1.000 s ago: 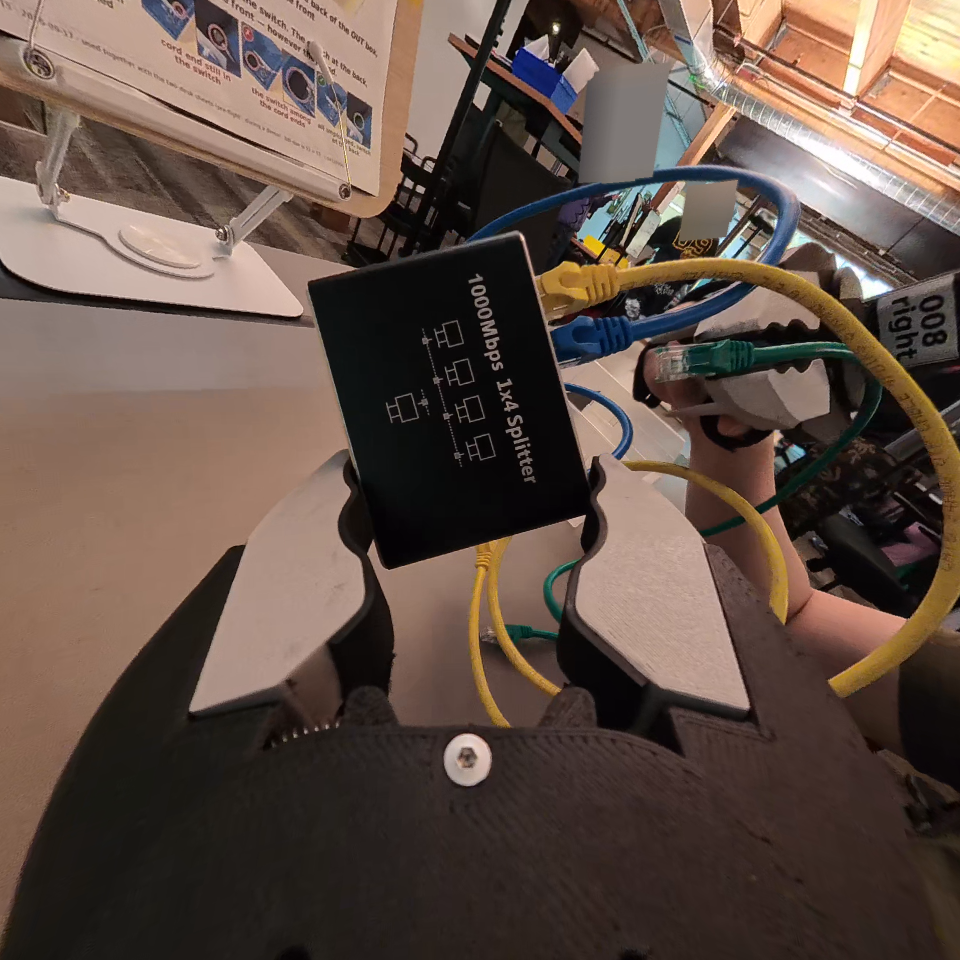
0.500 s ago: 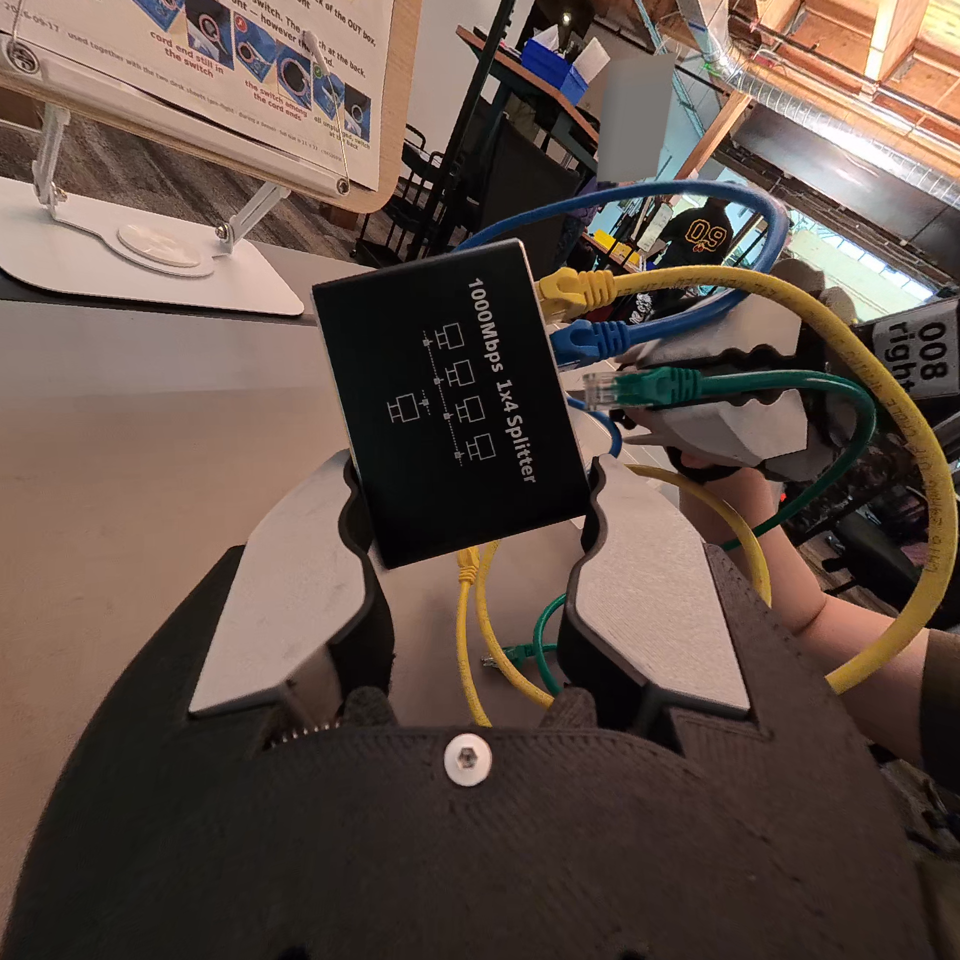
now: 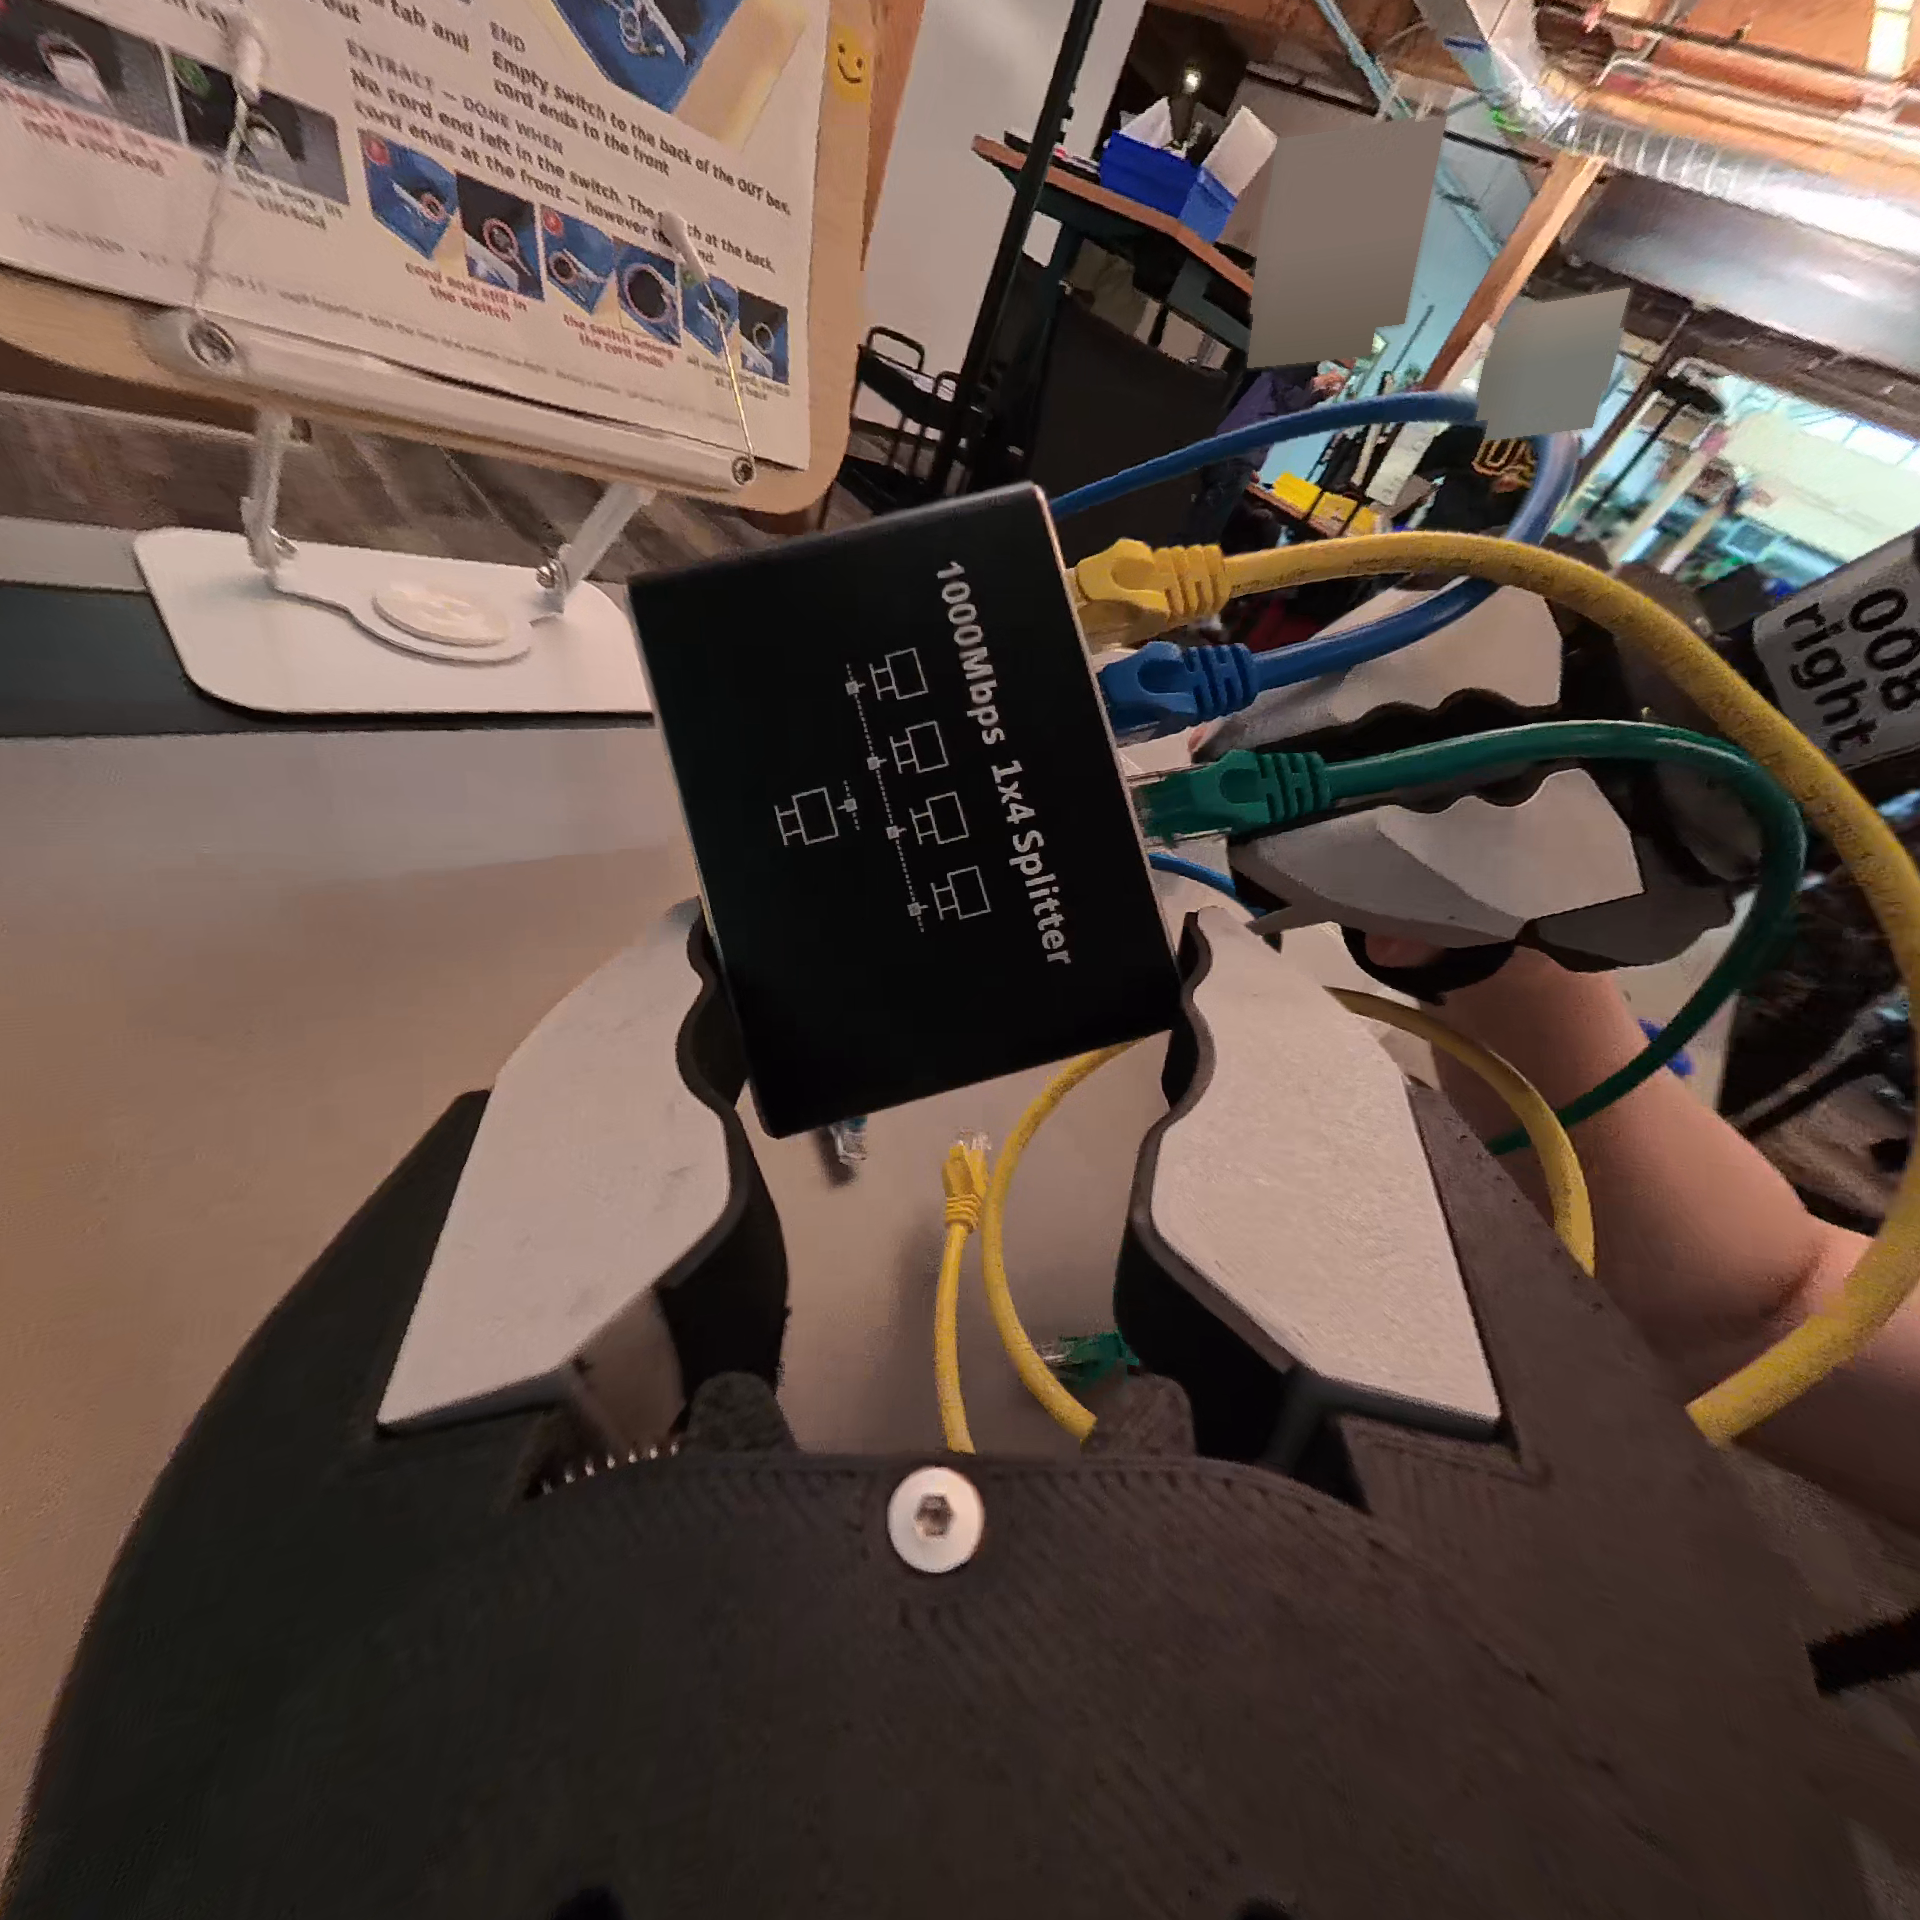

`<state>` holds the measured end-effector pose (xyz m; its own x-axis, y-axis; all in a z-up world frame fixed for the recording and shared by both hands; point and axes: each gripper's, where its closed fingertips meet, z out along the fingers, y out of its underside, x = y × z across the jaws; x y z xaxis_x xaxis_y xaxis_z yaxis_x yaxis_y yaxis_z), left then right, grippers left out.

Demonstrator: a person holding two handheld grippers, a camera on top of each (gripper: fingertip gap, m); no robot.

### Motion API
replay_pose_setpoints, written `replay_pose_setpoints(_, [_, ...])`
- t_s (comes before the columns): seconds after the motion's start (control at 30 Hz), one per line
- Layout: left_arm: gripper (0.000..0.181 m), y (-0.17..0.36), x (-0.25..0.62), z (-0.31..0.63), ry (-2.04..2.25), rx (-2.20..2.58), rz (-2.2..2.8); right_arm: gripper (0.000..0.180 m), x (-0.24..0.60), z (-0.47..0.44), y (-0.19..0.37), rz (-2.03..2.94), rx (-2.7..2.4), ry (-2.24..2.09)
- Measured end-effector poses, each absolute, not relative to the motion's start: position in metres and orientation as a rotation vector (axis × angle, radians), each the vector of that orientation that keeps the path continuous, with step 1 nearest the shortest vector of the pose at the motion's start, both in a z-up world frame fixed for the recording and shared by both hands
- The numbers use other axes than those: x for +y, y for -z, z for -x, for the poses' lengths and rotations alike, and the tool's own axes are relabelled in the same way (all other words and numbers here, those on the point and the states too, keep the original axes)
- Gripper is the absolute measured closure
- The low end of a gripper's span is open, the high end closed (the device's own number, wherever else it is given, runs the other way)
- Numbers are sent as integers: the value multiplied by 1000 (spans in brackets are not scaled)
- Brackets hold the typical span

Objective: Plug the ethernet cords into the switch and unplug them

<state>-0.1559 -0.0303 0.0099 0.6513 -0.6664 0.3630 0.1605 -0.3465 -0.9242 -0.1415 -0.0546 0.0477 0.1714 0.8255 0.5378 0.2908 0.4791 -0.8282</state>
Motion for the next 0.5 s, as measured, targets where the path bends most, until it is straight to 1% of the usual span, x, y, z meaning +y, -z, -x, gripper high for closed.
replay_pose_setpoints(0.23, [100, -17, -34, 159, 769, 500, 1680, 168, -59, 144, -50, 1040, -1367, -564])
replay_pose_setpoints(0.4, [100, -13, -33, 160, 795, 518, 1674, 168, -59, 147, -46, 1021, -1374, -542])
replay_pose_setpoints(0.5, [100, -14, -32, 162, 740, 520, 1657, 168, -58, 147, -45, 1010, -1367, -541])
